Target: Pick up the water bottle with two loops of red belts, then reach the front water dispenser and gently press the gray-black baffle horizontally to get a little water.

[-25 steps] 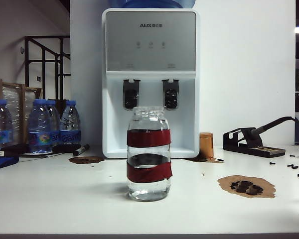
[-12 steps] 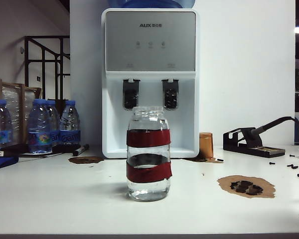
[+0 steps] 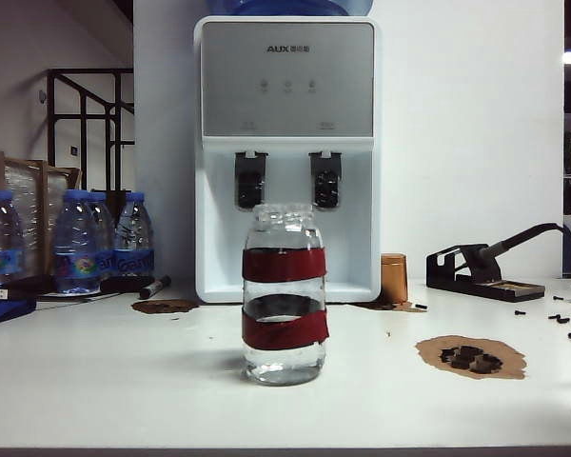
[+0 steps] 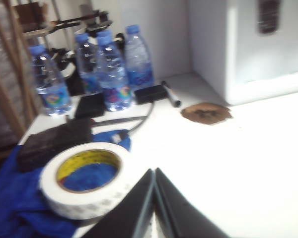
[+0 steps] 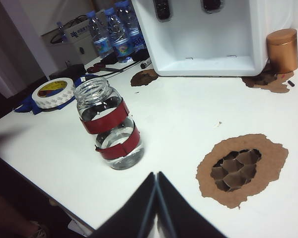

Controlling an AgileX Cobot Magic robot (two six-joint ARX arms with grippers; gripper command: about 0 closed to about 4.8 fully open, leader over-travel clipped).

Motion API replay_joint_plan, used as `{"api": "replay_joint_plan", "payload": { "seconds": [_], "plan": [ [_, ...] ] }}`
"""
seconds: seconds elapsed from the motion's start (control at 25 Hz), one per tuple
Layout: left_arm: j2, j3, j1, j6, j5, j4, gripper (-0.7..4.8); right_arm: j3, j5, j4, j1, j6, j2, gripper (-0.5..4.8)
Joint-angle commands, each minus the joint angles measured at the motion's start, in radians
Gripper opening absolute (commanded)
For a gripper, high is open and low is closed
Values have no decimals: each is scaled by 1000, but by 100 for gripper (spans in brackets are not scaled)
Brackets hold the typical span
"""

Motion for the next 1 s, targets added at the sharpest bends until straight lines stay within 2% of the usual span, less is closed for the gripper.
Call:
{"api": "replay_joint_plan", "payload": {
  "seconds": [0.04, 1.0],
  "plan": [
    [0, -3, -23, 4, -1, -25, -4, 2, 9, 12, -1, -2, 0, -1],
    [0, -3, -24, 3, -27, -23, -4, 2, 19, 10, -1, -1, 0, -1]
  ]
}}
